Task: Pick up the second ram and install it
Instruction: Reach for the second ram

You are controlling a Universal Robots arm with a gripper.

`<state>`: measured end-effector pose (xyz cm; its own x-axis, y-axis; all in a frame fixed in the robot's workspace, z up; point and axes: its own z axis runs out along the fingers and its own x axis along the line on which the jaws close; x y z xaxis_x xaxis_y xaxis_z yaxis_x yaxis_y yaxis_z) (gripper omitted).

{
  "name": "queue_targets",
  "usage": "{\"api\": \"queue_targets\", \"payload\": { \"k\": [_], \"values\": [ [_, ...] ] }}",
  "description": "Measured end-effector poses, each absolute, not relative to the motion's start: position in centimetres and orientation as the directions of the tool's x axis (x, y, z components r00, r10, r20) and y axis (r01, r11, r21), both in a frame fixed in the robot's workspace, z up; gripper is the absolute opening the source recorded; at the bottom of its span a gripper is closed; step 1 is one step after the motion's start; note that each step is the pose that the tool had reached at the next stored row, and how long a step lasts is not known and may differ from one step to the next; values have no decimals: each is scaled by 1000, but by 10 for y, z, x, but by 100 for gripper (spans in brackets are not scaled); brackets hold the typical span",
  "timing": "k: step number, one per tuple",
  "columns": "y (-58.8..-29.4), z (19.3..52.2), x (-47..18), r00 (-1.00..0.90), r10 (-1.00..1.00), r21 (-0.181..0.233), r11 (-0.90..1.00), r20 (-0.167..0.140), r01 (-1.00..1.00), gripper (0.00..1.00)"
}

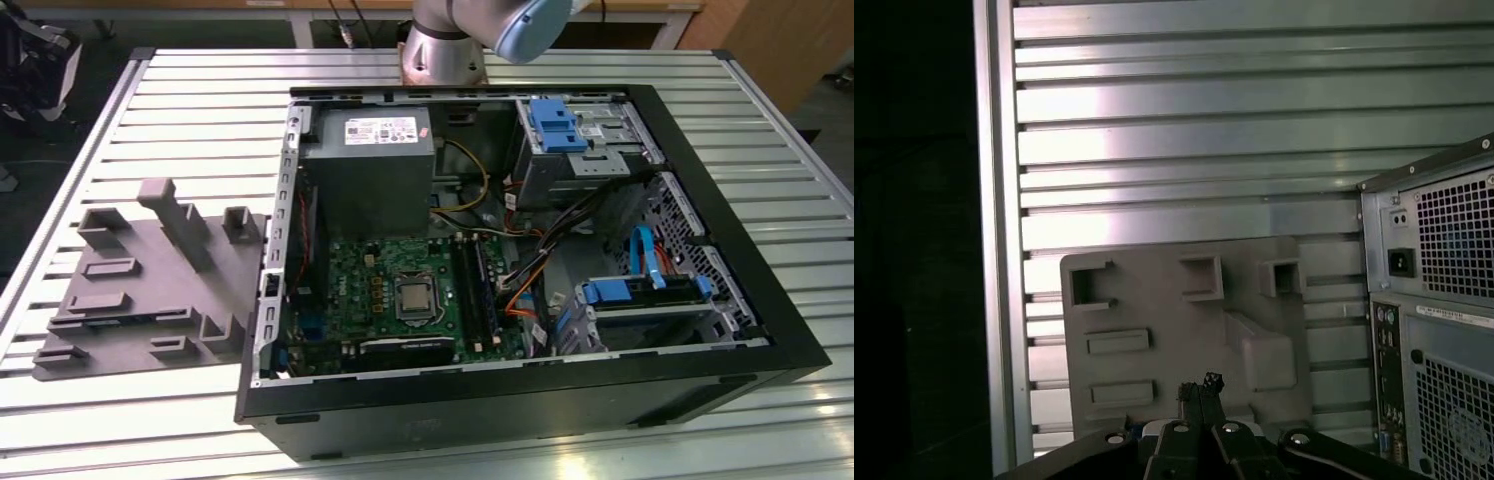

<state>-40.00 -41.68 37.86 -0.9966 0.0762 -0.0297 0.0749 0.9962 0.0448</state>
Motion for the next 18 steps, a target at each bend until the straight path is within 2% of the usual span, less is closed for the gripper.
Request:
{"api": "queue_targets", "payload": {
  "k": [18],
  "values": [
    [-418,375,-409,-997,76,45,996,-30,75,11]
  ]
}}
